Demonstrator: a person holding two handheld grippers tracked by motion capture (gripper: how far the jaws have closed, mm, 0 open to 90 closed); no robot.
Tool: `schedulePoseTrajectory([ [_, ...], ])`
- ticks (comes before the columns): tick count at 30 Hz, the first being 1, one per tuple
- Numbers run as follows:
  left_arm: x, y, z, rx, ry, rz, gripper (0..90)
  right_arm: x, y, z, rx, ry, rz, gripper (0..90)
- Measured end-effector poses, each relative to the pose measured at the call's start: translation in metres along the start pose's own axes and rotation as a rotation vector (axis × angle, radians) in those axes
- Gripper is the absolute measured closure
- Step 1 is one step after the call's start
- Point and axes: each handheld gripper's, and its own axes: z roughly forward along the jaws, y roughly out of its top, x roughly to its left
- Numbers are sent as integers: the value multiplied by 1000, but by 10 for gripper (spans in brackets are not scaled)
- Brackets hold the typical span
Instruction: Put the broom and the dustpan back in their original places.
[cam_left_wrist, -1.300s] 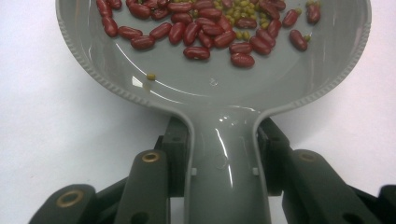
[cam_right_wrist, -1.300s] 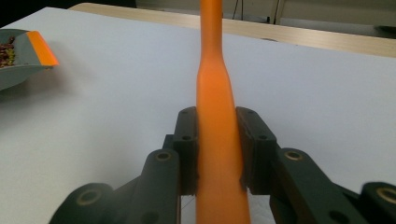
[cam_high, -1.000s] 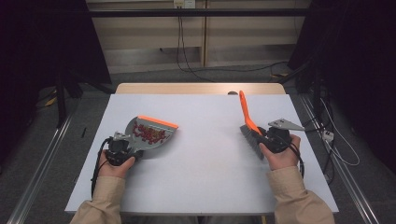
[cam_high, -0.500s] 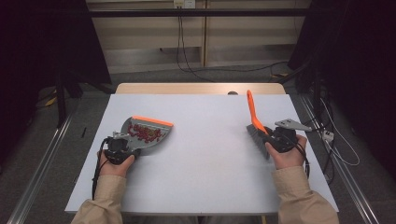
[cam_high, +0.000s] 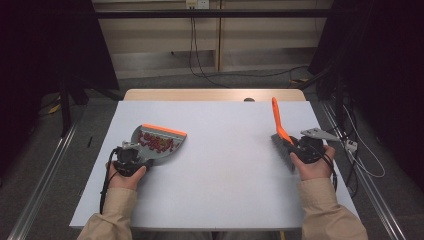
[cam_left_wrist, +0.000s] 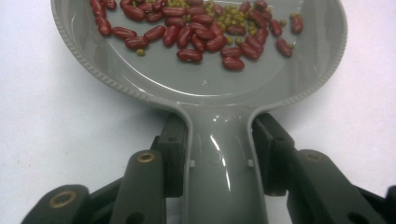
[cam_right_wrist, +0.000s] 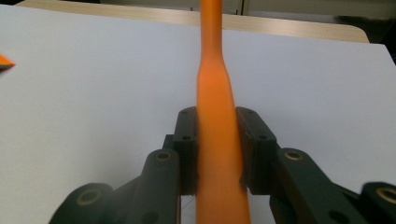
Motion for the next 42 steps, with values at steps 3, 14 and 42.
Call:
schedulePoseTrajectory([
  [3,-2,-1,0,-9,-11,-8,570,-2,-1,-1,-2,-6,3,715],
  [14,-9,-4,-1,-19,-57,-16,504,-5,-2,-2,-4,-19,4,715],
  [42,-14,-5,-1,-25,-100,-18,531,-19,-10,-4,17,-146,-39,714],
])
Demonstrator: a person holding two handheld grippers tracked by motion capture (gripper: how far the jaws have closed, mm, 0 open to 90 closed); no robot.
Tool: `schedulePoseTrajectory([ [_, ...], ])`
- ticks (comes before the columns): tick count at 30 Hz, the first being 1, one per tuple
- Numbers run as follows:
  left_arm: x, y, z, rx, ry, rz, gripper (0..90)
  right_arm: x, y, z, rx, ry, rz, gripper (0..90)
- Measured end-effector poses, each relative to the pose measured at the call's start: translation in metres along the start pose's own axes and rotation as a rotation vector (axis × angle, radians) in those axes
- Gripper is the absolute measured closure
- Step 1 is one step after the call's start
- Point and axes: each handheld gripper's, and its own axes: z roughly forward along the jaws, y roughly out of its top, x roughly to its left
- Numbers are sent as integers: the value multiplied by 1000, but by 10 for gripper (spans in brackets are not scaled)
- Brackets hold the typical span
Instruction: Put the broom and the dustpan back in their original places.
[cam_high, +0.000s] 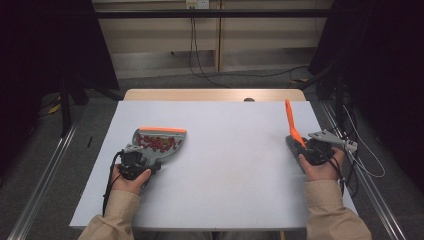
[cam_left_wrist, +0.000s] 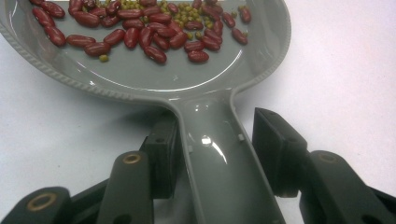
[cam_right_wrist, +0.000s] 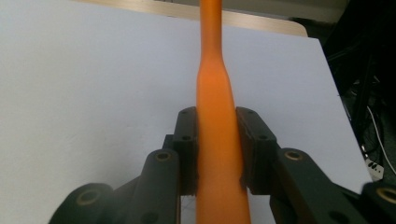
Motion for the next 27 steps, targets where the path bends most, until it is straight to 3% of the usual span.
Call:
schedulePoseTrajectory([
  [4,0,0,0,1,-4,3,527,6,0,0,-3,10,2,708],
  [7,-1,0,1,3,-9,2,521,9,-1,0,-4,35,30,698],
  [27,-4,-1,0,13,-50,17,464,27,-3,4,16,71,20,677],
])
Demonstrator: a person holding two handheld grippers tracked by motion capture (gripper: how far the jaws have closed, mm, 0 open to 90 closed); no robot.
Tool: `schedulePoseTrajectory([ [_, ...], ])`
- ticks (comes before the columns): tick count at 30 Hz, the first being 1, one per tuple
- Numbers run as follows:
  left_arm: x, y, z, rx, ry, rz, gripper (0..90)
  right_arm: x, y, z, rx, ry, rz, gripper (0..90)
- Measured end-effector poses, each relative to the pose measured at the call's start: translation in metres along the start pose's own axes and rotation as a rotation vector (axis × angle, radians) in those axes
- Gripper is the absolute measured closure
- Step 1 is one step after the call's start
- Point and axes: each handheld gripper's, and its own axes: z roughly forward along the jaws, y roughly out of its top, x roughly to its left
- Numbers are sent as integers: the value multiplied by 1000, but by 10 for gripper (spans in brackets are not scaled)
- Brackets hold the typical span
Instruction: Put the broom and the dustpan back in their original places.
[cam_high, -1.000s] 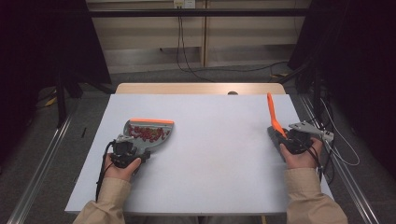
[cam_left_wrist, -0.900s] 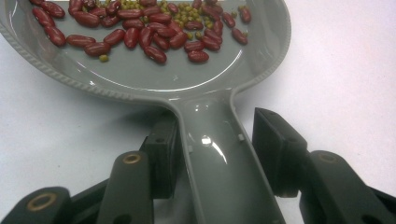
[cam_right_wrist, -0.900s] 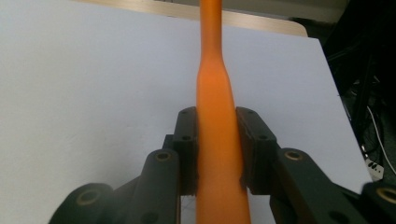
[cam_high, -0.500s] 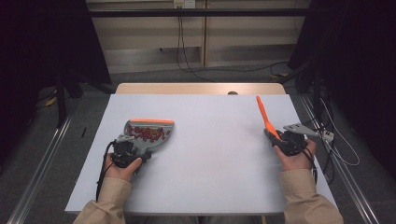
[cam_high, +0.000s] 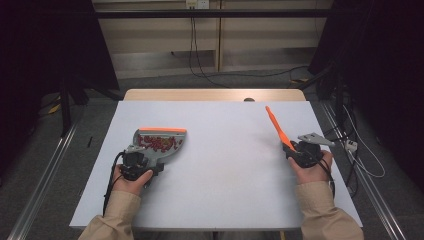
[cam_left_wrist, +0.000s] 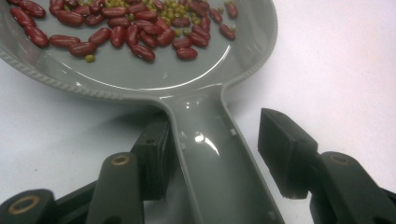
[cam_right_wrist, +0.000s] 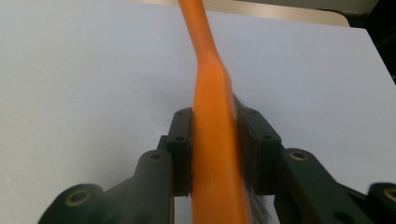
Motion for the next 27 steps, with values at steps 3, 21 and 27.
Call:
schedulePoseTrajectory([
  [3,0,0,-2,-5,-9,5,434,5,-1,2,2,16,-5,655],
  [21,0,5,-25,-190,-137,130,87,11,0,-3,-109,269,47,328],
  [27,1,4,-31,-192,-162,180,72,12,-2,-4,-85,311,20,296],
])
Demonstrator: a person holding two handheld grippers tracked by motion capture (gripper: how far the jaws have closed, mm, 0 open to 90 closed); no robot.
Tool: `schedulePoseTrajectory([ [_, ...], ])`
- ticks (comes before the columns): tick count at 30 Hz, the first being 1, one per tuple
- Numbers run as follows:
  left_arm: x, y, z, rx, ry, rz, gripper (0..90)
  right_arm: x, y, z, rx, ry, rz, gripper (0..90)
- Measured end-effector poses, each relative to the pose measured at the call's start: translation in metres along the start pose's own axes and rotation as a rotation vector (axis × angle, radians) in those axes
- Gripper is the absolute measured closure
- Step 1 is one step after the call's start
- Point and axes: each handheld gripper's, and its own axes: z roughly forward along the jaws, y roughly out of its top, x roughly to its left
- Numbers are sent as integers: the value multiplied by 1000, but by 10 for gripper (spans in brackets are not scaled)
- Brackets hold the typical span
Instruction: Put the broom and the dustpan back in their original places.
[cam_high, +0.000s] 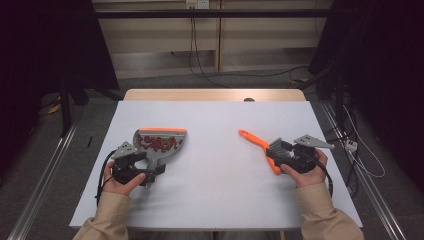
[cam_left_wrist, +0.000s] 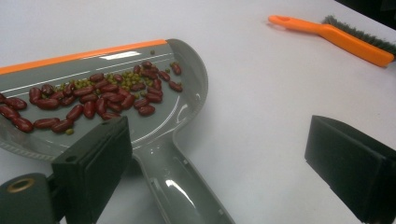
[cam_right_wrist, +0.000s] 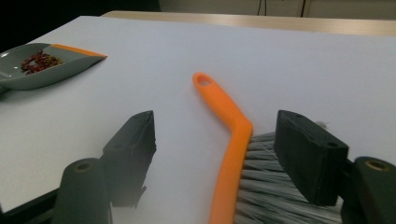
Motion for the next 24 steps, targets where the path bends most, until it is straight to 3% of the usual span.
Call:
schedulePoseTrajectory([
  [6,3,-4,-6,-1,-14,18,72,3,-3,-2,48,11,-20,264],
  [8,4,-6,-8,4,-18,35,71,3,-5,-3,46,12,-15,264],
  [24,12,-20,-17,7,-32,50,71,-3,-23,-19,32,28,-17,217],
])
